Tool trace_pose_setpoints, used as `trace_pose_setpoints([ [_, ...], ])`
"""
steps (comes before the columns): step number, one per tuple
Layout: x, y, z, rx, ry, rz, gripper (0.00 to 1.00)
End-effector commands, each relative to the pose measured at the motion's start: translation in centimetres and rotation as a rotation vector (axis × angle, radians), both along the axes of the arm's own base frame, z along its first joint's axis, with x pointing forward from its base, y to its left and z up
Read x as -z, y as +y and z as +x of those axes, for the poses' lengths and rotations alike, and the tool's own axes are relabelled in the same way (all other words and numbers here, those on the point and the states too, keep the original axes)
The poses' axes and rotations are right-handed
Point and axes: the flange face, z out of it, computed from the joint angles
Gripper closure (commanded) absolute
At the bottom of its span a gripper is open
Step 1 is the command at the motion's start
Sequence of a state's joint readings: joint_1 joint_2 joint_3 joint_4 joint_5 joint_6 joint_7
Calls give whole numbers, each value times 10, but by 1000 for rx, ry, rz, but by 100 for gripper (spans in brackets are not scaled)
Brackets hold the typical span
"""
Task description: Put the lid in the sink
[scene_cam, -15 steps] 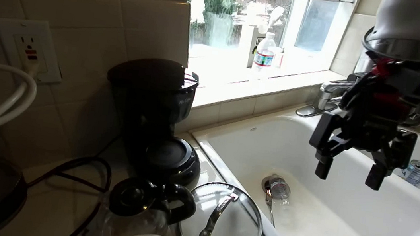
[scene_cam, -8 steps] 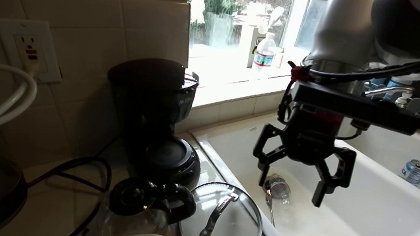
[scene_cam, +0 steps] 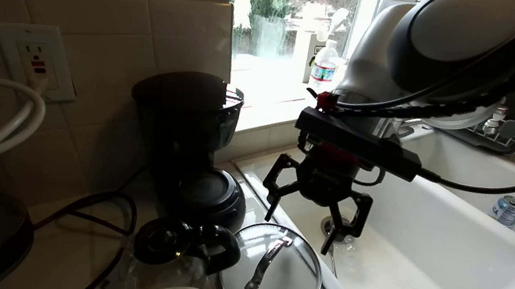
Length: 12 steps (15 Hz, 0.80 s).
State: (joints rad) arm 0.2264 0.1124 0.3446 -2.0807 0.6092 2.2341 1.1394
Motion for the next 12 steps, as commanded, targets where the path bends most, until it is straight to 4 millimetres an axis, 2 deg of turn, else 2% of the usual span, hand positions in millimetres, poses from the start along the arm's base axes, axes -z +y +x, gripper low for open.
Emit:
trace_pose_setpoints([
  [1,10,18,8,63,72,-29,0],
  [6,15,31,10,25,131,-51,0],
  [12,18,34,15,7,135,-71,0],
])
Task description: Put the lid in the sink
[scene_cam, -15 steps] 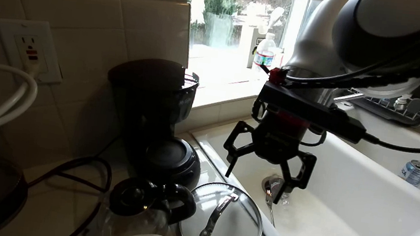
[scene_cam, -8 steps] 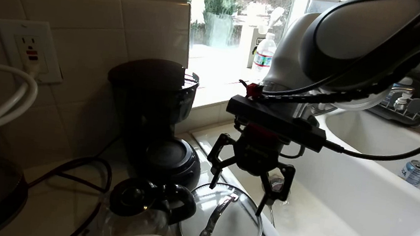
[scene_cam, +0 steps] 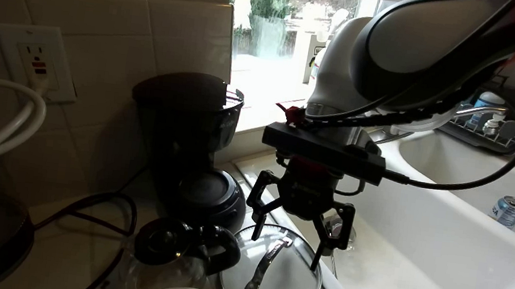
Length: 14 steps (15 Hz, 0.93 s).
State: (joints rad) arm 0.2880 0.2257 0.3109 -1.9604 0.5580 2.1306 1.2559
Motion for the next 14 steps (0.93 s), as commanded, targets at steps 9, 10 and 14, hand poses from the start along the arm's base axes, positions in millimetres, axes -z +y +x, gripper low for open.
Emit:
trace_pose_setpoints([
  [9,13,-3,11,-10,-34,-62,69],
  [10,14,-3,12,-11,-38,-60,75],
  [14,15,-2,12,-31,-50,-81,100],
])
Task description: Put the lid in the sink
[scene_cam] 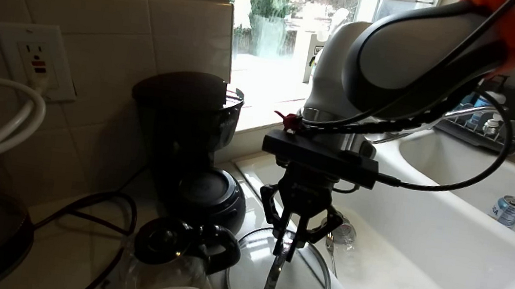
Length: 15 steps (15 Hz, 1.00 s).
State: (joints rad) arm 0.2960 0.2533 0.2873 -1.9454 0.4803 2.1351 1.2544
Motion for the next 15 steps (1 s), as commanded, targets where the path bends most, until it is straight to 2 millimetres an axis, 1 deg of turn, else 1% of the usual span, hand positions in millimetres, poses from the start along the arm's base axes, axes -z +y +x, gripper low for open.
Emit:
trace_pose_setpoints([
  [1,4,7,1,-11,-23,-31,95],
  [2,5,7,1,-15,-24,-31,88],
  [3,4,8,0,-20,-26,-35,88],
  [4,3,8,0,-24,-27,-38,91],
  [5,2,8,-1,-31,-27,-45,95],
  [7,-9,4,-4,-27,-33,-59,95],
  [9,-29,-6,-8,-10,-39,-80,95],
  [12,-66,-35,-11,39,-41,-126,95],
  [13,-82,-50,-12,61,-41,-143,95],
  [14,-93,-64,-10,76,-39,-152,95],
  [15,-107,-85,-9,103,-36,-163,95],
])
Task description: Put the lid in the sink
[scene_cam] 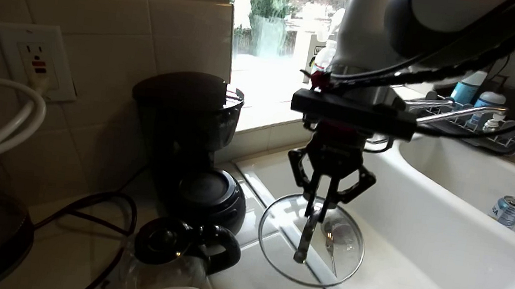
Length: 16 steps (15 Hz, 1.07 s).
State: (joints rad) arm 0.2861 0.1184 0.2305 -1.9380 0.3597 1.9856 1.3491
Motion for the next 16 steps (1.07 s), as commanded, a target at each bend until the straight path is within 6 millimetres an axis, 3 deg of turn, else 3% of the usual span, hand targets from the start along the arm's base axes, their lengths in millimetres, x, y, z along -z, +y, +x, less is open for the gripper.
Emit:
trace_pose_setpoints([
  [1,-52,-63,-6,91,-9,-48,95],
  [4,-65,-130,3,173,-38,-41,95],
  [7,-42,-184,16,235,-62,-53,95],
  [12,47,-217,17,147,-15,-48,95],
  [13,24,-214,21,188,-15,-60,95],
  [14,40,-216,20,183,3,-64,82],
  [16,42,-216,22,184,6,-64,82],
])
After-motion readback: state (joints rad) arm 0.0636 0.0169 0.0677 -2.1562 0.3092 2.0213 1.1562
